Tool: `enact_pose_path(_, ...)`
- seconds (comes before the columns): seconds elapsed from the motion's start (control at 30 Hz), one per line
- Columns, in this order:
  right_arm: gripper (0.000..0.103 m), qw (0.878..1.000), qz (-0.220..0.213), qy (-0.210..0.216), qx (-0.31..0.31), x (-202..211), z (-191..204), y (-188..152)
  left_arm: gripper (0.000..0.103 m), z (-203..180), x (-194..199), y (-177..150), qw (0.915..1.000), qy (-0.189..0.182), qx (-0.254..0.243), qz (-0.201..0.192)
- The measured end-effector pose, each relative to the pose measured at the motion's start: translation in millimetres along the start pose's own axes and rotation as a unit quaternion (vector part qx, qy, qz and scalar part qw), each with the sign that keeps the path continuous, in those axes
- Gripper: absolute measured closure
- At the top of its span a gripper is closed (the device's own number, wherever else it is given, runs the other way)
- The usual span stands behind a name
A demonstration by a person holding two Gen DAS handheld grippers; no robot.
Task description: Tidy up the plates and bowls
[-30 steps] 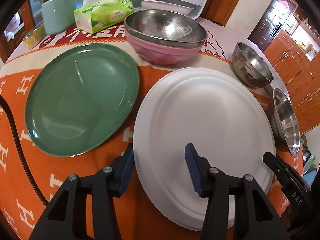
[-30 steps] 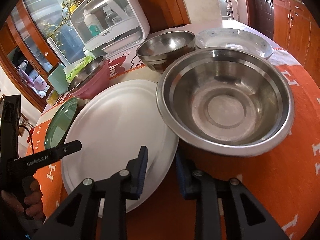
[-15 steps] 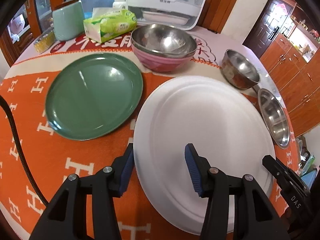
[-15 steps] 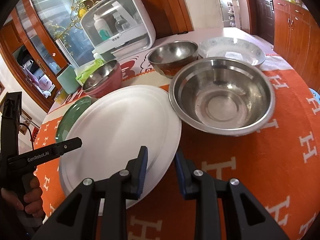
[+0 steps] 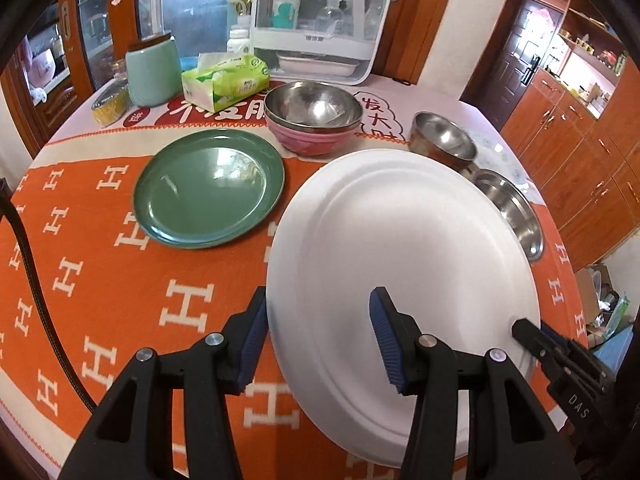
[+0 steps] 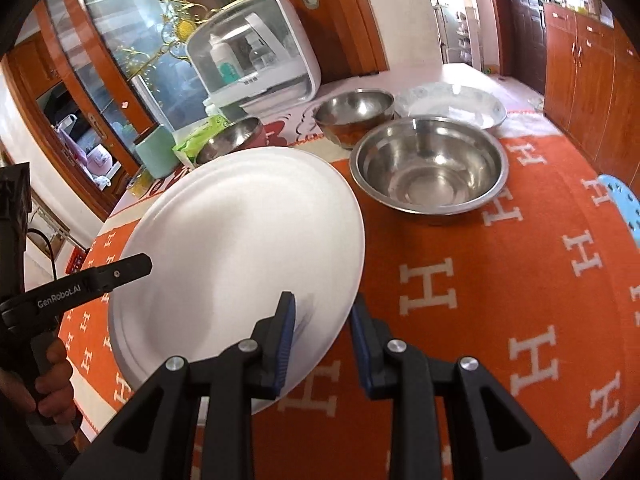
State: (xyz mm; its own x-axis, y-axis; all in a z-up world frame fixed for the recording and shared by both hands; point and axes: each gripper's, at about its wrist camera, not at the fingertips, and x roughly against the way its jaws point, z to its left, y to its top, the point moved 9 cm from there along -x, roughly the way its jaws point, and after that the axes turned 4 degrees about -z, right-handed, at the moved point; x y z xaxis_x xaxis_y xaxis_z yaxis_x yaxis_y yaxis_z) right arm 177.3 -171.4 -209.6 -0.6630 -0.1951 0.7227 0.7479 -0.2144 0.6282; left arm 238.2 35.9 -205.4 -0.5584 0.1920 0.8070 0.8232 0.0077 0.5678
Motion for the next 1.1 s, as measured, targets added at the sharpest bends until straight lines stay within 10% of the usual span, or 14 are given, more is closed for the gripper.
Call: enact_pose_path(1.1, 0.067, 0.991, 0.019, -0.029, 0.128, 76.2, 35.8, -74.7, 0.054, 1.2, 71.9, -97.9, 0.9989, 0.037, -0.007, 0.028)
